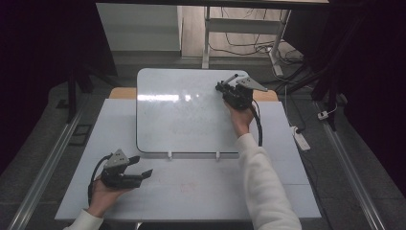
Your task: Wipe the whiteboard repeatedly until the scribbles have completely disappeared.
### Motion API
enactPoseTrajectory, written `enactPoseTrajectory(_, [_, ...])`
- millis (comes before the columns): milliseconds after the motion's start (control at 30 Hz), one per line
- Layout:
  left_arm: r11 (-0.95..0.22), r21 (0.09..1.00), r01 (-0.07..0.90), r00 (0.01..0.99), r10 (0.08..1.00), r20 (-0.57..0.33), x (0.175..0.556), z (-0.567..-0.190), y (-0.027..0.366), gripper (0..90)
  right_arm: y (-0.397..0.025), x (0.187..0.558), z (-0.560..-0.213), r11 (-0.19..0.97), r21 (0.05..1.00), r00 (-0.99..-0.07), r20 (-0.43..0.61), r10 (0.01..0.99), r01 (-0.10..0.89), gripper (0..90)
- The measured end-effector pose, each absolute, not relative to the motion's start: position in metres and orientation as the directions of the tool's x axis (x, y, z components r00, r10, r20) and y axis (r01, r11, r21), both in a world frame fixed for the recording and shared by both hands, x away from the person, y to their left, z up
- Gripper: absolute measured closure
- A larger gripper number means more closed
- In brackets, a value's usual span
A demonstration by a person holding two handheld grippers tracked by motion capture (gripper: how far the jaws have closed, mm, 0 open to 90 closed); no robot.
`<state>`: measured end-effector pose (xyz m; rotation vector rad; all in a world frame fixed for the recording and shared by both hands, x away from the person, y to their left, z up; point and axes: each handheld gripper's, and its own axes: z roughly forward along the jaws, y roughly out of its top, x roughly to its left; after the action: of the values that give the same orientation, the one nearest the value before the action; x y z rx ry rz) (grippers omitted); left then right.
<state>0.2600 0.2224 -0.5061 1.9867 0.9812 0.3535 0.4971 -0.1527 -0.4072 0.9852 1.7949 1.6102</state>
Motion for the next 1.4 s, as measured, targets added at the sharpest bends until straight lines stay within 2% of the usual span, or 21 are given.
enactPoseTrajectory(67, [-0.314, 0.805, 0.504, 0.651, 0.751, -0.114, 0.260, -0.506, 0.223, 26.3, -0.155, 0.497, -0.407, 0.012, 0.985, -0.587, 0.092, 0.804, 0.171, 77.7])
enactPoseTrajectory(233, [-0.313, 0.805, 0.504, 0.650, 0.751, -0.115, 0.260, -0.506, 0.223, 26.3, -0.153, 0.494, -0.407, 0.070, 0.982, -0.615, 0.053, 0.787, 0.175, 77.7])
enactPoseTrajectory(367, [-0.313, 0.806, 0.502, 0.650, 0.751, -0.114, 0.259, -0.506, 0.222, 26.4, -0.175, 0.496, -0.404, 0.014, 0.979, -0.572, 0.106, 0.813, 0.202, 77.7])
enactPoseTrajectory(467, [-0.315, 0.804, 0.504, 0.650, 0.751, -0.113, 0.260, -0.506, 0.221, 26.3, -0.183, 0.490, -0.405, 0.034, 0.979, -0.575, 0.090, 0.813, 0.201, 77.6])
enactPoseTrajectory(667, [-0.315, 0.803, 0.505, 0.648, 0.754, -0.111, 0.261, -0.506, 0.221, 26.3, -0.199, 0.463, -0.404, 0.026, 0.982, -0.636, 0.100, 0.765, 0.185, 77.7])
enactPoseTrajectory(933, [-0.324, 0.803, 0.501, 0.651, 0.752, -0.103, 0.262, -0.505, 0.217, 26.5, -0.208, 0.422, -0.416, 0.092, 0.976, -0.715, 0.081, 0.694, 0.199, 77.6])
enactPoseTrajectory(1400, [-0.320, 0.838, 0.442, 0.664, 0.745, -0.066, 0.264, -0.494, 0.210, 27.8, -0.206, 0.372, -0.443, 0.276, 0.918, -0.843, 0.102, 0.529, 0.284, 77.6])
